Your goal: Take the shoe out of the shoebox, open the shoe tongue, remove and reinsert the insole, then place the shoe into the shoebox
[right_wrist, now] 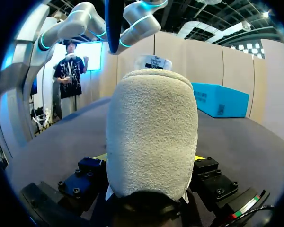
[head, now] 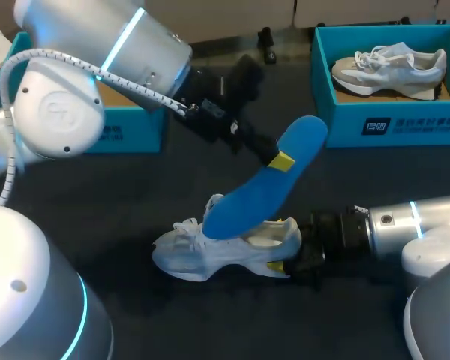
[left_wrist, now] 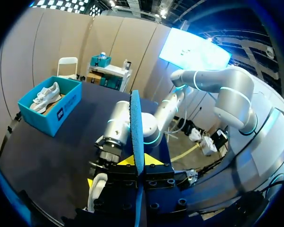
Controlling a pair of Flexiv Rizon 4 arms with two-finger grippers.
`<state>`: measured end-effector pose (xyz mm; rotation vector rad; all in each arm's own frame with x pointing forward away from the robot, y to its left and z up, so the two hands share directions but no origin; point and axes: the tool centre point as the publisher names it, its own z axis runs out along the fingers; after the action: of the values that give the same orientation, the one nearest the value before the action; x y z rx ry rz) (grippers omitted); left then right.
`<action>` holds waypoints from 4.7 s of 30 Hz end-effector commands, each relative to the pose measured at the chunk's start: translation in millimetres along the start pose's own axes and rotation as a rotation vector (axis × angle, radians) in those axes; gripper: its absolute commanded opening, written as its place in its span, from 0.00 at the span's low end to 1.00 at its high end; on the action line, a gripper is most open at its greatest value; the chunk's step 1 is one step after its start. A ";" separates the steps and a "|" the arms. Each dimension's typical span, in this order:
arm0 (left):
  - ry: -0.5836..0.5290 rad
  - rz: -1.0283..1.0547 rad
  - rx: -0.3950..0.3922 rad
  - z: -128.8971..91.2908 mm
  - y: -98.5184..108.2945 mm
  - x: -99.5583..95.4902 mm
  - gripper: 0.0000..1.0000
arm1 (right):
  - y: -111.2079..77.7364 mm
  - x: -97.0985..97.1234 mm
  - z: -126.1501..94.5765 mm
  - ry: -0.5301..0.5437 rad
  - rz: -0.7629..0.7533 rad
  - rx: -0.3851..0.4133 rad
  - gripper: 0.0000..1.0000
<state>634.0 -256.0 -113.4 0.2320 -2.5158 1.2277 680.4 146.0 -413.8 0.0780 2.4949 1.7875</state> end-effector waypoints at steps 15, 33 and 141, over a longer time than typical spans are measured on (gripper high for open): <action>0.053 -0.061 0.257 -71.1 -40.1 35.2 0.00 | -0.1 2.7 1.6 -0.001 0.000 0.006 0.00; 0.105 -0.032 0.377 -107.2 -76.9 57.3 0.00 | -0.1 2.7 1.6 -0.001 0.000 0.006 0.00; 0.135 0.074 0.475 -181.8 -107.4 159.5 0.00 | 72.3 8.1 -68.0 0.106 0.101 1.082 1.00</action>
<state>555.3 -177.8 126.4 0.1606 -2.1005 1.8005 662.4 101.1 -326.3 0.1814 3.1295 0.7515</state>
